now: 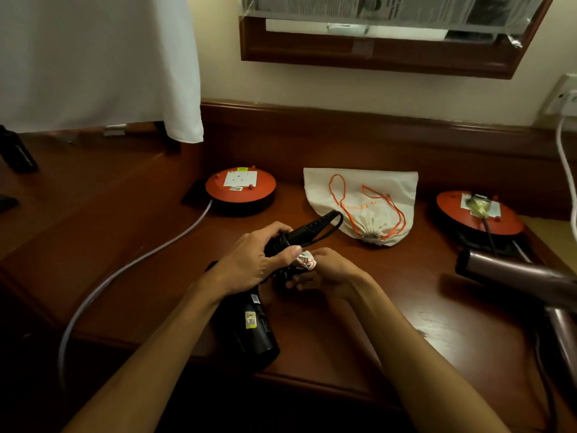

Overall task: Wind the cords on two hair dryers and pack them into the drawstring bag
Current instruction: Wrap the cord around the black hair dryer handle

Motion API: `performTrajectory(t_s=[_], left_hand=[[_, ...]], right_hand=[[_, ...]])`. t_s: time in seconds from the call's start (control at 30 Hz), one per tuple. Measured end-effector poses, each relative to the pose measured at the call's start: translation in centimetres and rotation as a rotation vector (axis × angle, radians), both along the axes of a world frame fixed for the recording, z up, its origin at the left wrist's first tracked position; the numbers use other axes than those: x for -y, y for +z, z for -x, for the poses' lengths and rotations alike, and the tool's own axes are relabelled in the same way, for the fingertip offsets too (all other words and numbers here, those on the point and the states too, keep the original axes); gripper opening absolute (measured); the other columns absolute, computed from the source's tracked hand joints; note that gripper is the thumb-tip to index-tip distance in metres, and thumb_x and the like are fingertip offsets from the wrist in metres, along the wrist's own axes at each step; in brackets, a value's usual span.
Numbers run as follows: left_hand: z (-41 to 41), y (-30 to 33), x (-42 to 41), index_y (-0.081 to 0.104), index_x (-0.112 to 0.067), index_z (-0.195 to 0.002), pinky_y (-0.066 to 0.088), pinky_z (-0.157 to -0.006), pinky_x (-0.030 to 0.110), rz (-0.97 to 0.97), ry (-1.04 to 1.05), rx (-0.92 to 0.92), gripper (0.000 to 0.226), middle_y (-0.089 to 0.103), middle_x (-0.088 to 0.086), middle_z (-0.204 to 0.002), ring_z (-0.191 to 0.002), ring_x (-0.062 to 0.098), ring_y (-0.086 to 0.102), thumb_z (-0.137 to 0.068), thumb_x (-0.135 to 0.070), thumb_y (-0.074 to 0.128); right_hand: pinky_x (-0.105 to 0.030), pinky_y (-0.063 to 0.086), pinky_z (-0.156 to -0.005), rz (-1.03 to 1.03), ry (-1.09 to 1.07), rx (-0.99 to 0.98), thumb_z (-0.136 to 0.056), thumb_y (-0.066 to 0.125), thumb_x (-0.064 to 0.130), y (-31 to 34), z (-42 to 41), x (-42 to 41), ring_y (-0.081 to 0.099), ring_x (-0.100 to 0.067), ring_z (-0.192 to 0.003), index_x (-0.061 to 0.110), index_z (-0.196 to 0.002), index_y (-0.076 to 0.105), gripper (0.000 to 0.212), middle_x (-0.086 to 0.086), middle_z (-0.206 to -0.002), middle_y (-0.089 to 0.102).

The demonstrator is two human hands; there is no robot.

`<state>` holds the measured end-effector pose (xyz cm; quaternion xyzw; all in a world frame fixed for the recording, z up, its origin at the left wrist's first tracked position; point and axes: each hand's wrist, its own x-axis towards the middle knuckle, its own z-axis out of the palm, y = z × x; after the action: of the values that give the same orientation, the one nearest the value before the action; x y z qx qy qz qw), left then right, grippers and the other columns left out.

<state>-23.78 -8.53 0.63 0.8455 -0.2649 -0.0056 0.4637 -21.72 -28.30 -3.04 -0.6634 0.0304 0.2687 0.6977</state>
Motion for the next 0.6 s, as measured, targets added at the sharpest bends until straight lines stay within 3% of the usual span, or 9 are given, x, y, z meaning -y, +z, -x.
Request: performTrajectory(t_s=[0.07, 0.17, 0.27, 0.4, 0.6], left_hand=[[-0.1, -0.1, -0.1, 0.063, -0.025, -0.119, 0.052, -0.066, 0.027, 0.004, 0.003, 0.001, 0.03, 0.071, -0.001, -0.091, -0.076, 0.009, 0.067, -0.098, -0.046, 0.064], [-0.7, 0.1, -0.1, 0.064, -0.028, -0.117, 0.055, -0.065, 0.036, 0.036, 0.013, -0.042, 0.029, 0.072, 0.002, -0.09, -0.075, 0.016, 0.07, -0.096, -0.047, 0.066], [-2.0, 0.4, -0.5, 0.066, -0.027, -0.117, 0.056, -0.063, 0.041, 0.149, 0.031, -0.191, 0.035, 0.072, 0.003, -0.082, -0.068, 0.021, 0.07, -0.091, -0.05, 0.068], [-3.0, 0.1, 0.1, 0.067, -0.027, -0.111, 0.057, -0.063, 0.043, 0.156, 0.04, -0.225, 0.027, 0.075, 0.005, -0.083, -0.065, 0.025, 0.069, -0.094, -0.047, 0.071], [-3.8, -0.2, 0.7, 0.067, -0.03, -0.099, 0.058, -0.058, 0.044, 0.148, 0.156, -0.16, 0.015, 0.071, 0.008, -0.075, -0.058, 0.026, 0.069, -0.097, -0.044, 0.066]], right_hand=[[-0.032, 0.058, -0.068, -0.203, -0.035, -0.1, -0.103, 0.04, 0.0, -0.4, 0.2, -0.3, 0.071, -0.027, -0.072, -0.007, -0.108, 0.064, 0.026, -0.019, -0.092, 0.072], [-0.032, 0.061, -0.078, -0.518, -0.151, -0.218, -0.097, 0.048, -0.003, -1.3, 0.5, -0.5, 0.069, -0.033, -0.094, -0.01, -0.116, 0.062, 0.024, -0.025, -0.112, 0.066], [-0.032, 0.062, -0.079, -0.646, -0.249, -0.186, -0.085, 0.057, -0.006, -1.5, 0.9, -0.6, 0.069, -0.034, -0.096, -0.007, -0.116, 0.063, 0.032, -0.026, -0.111, 0.068], [-0.036, 0.063, -0.068, -0.611, -0.418, 0.015, -0.091, 0.053, -0.013, -0.4, 0.4, -0.2, 0.071, -0.039, -0.091, -0.006, -0.123, 0.054, 0.033, -0.032, -0.112, 0.067], [-0.037, 0.06, -0.066, -0.383, -0.497, 0.229, -0.088, 0.062, -0.013, 1.6, 0.2, 0.7, 0.074, -0.033, -0.081, 0.008, -0.101, 0.051, 0.027, -0.023, -0.1, 0.072]])
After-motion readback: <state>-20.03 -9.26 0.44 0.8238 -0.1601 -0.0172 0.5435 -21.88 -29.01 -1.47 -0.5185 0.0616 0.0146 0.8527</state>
